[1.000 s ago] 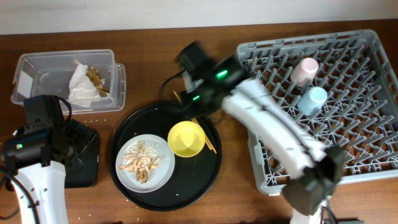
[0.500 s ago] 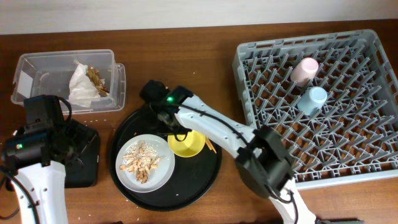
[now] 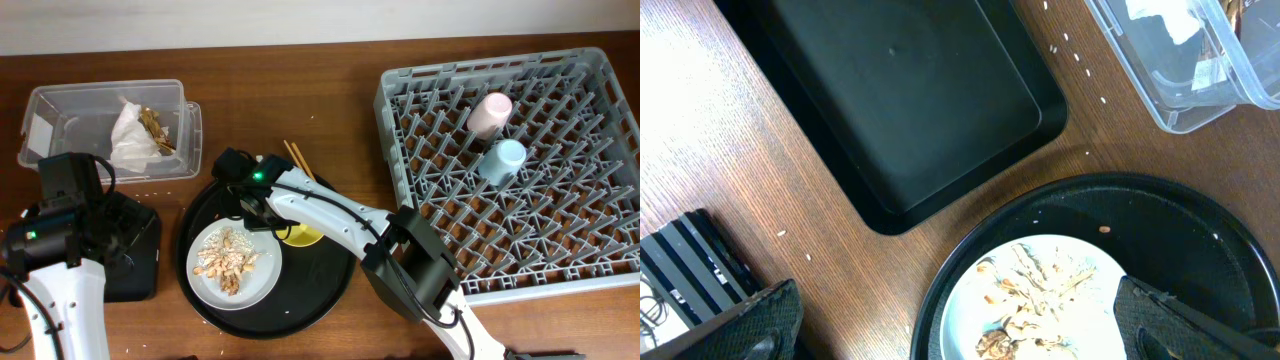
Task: Sort waste into correct bins and load items into the dishwasher rack
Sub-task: 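Carry the yellow bowl into the rack and release it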
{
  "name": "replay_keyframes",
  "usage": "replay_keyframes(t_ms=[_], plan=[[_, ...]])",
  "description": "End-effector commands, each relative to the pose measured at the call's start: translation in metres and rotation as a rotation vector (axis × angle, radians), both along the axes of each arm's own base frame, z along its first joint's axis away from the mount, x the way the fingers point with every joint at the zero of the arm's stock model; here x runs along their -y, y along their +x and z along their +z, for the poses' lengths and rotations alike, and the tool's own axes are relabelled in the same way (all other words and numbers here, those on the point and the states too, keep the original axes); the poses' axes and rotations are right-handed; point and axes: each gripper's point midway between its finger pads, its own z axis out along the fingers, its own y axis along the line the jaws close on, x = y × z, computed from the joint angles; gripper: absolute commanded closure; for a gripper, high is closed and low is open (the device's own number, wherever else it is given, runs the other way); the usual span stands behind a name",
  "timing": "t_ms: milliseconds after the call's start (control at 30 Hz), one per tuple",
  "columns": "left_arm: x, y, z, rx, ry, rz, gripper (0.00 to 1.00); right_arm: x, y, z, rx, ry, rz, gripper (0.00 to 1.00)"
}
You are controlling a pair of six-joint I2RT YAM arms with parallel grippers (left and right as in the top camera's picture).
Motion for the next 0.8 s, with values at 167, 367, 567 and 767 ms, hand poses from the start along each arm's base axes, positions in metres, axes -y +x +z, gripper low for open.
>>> replay_keyframes(t_ms=[167, 367, 567, 767], plan=[[-0.001, -0.002, 0.002, 0.011, 0.001, 0.014, 0.01, -0.034, -0.021, 0.059, -0.09, 0.233, 0.075, 0.96], [-0.001, -0.002, 0.002, 0.01, 0.001, 0.014, 0.01, -0.033, -0.028, 0.145, 0.003, 0.382, 0.201, 0.96], [-0.001, -0.002, 0.002, 0.011, 0.001, 0.014, 0.01, 0.089, 0.002, 0.245, 0.203, 0.363, 0.119, 0.96], [-0.001, -0.002, 0.002, 0.011, 0.001, 0.014, 0.01, 0.25, -0.011, 0.266, 0.179, 0.182, 0.03, 0.96]])
